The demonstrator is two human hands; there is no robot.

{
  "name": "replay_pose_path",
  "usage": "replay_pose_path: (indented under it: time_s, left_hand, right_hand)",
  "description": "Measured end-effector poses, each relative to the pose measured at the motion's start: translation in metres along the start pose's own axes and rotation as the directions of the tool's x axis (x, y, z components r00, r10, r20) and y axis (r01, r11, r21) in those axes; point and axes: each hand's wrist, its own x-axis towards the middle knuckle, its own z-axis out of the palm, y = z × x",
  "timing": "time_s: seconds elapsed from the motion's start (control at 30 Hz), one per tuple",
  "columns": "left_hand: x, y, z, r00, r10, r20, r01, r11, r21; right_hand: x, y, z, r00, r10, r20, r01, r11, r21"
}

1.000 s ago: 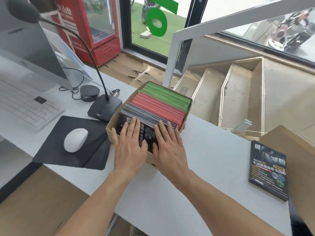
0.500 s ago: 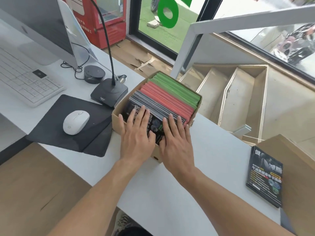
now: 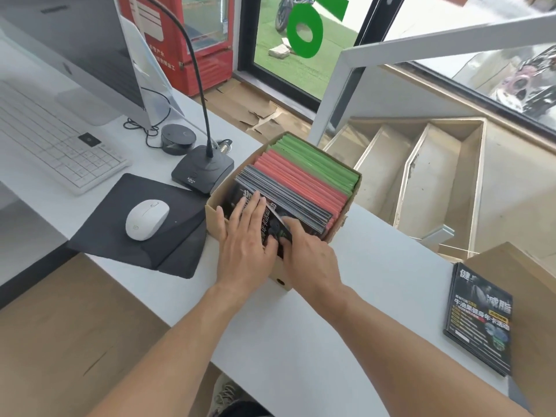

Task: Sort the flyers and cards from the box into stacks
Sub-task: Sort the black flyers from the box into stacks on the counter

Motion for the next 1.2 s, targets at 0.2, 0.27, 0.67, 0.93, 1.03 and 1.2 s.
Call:
replay_pose_path:
  time_s: [0.2,0.27,0.67,0.93,1.03,1.2]
  left_hand:
    - [-0.005,0.011,-0.019,0.990,-0.129,-0.059,0.090,0.893,-0.442]
    - [-0.002,0.027,-0.036,0.954,-0.299,-0.036,0.201,0.722,-0.662]
    - [0.003,0.168,0.005,0.812,-0.091,0.576,0.578,0.265,-0.772]
    - [-0.049,0.208,0.066,0.755,0.137,0.642,0.533,0.443,-0.721]
    - [-0.060,0.211,0.070,0.759,0.174,0.627,0.496,0.470,-0.730]
    - [-0.069,0.212,0.063,0.789,0.140,0.598,0.488,0.448,-0.749]
  right_hand:
    - [-0.018,0.011,-0.024,0.954,0.206,-0.220,-0.084,0.884,0.461]
    - [-0.027,0.026,-0.041,0.912,0.350,-0.213,-0.055,0.619,0.783]
    - [-0.117,0.143,-0.080,0.811,0.581,0.077,-0.212,0.170,0.962]
    - [-0.149,0.198,-0.095,0.692,0.721,-0.032,-0.084,0.125,0.989]
    - [-0.163,0.198,-0.085,0.692,0.718,-0.082,-0.052,0.162,0.985]
    - [-0.176,0.200,-0.074,0.702,0.707,-0.080,-0.036,0.149,0.988]
